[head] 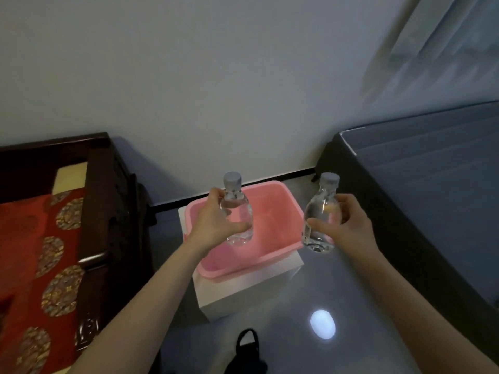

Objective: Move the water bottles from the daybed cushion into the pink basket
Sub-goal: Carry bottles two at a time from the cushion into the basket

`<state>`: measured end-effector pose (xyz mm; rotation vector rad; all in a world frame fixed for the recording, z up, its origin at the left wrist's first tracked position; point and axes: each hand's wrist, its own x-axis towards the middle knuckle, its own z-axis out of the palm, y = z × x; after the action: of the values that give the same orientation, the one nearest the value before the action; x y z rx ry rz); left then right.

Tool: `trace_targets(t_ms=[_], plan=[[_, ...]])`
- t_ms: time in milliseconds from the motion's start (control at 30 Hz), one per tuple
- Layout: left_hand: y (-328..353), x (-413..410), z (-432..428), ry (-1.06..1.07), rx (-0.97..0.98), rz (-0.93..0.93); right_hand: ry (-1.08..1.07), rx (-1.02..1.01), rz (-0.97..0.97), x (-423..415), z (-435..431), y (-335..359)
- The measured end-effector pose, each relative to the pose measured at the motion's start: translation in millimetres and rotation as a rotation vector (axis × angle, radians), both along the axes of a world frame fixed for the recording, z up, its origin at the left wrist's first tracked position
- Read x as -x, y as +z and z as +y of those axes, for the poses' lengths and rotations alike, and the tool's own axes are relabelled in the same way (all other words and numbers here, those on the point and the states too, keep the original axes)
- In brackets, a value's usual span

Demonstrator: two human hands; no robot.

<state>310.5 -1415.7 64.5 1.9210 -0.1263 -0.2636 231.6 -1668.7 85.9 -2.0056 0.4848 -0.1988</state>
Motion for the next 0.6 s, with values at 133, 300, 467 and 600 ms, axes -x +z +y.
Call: trace_targets(t_ms=[133, 300, 467, 600], plan=[[-37, -29, -19, 0.039, -0.004, 0.039, 0.027, -0.001, 0.076, -50, -7, -35], [-116, -60, -47, 0.119, -0.03, 0.115, 0.071, -0.012, 0.196, -113, 1, -108], [-187, -93, -63, 0.221, -0.171, 0.084, 0.118, 0.034, 0.257, -165, 13, -185], [-246, -120, -70, 0.257, -0.226, 0.055, 0.105, 0.04, 0.255, -199, 15, -241]])
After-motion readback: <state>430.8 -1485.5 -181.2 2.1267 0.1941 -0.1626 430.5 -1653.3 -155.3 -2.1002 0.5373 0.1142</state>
